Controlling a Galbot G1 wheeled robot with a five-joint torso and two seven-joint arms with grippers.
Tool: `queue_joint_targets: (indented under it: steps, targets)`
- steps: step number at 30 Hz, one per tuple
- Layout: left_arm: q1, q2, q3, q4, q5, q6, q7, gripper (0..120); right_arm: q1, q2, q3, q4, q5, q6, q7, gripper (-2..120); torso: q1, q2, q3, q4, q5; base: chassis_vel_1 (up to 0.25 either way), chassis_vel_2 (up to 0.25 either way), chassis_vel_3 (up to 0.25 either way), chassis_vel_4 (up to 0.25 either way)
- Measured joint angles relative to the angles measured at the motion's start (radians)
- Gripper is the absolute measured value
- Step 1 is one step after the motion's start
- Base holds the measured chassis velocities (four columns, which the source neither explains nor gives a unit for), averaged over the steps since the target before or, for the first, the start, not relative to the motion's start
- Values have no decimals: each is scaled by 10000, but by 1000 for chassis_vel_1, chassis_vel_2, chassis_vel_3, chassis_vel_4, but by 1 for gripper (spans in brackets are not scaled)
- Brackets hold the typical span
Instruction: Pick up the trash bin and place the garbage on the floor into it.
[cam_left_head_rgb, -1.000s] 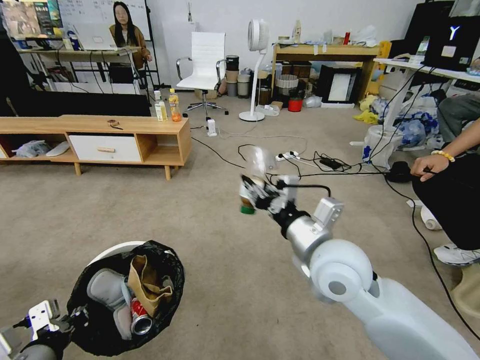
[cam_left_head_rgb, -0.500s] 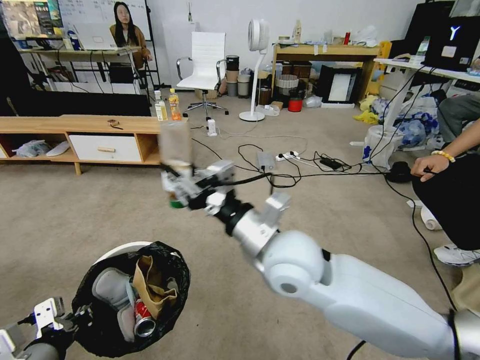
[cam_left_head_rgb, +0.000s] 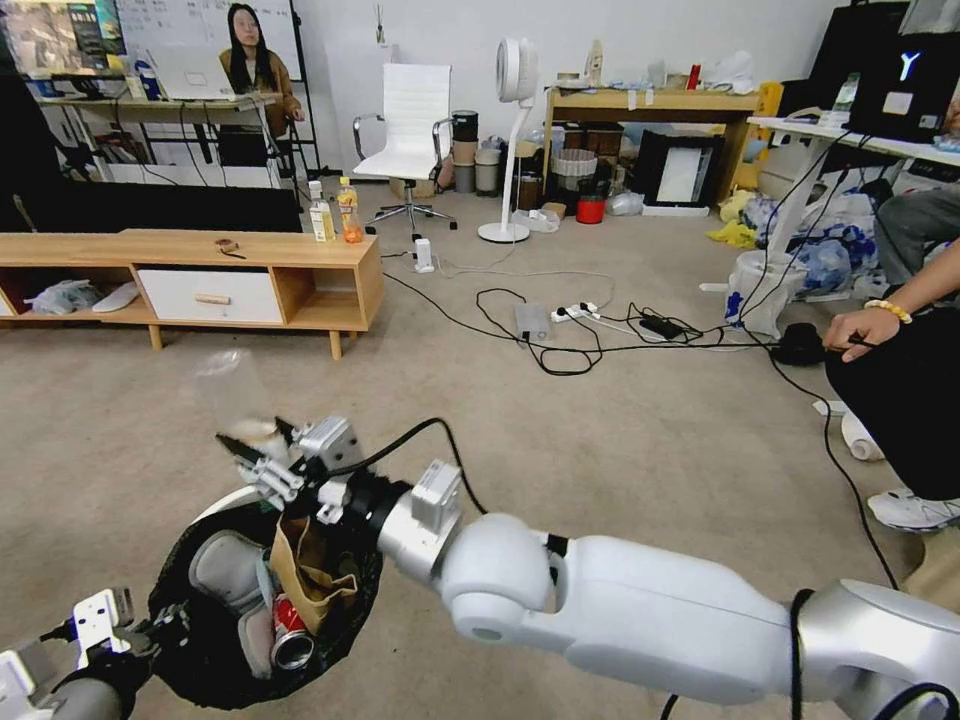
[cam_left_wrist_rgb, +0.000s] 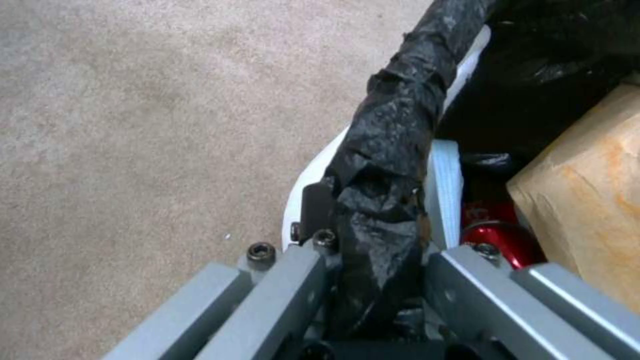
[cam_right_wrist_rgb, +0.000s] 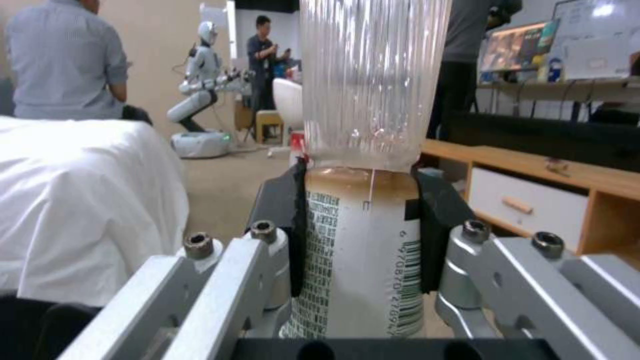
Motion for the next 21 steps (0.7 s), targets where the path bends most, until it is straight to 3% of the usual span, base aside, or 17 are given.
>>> queue_joint_targets:
  steps: [21]
  targets:
    - [-144, 206, 10, 181, -245, -4, -113, 1, -393, 548, -869, -1059, -604, 175, 19, 28, 0, 0, 0, 0, 1, 0, 0, 0, 0]
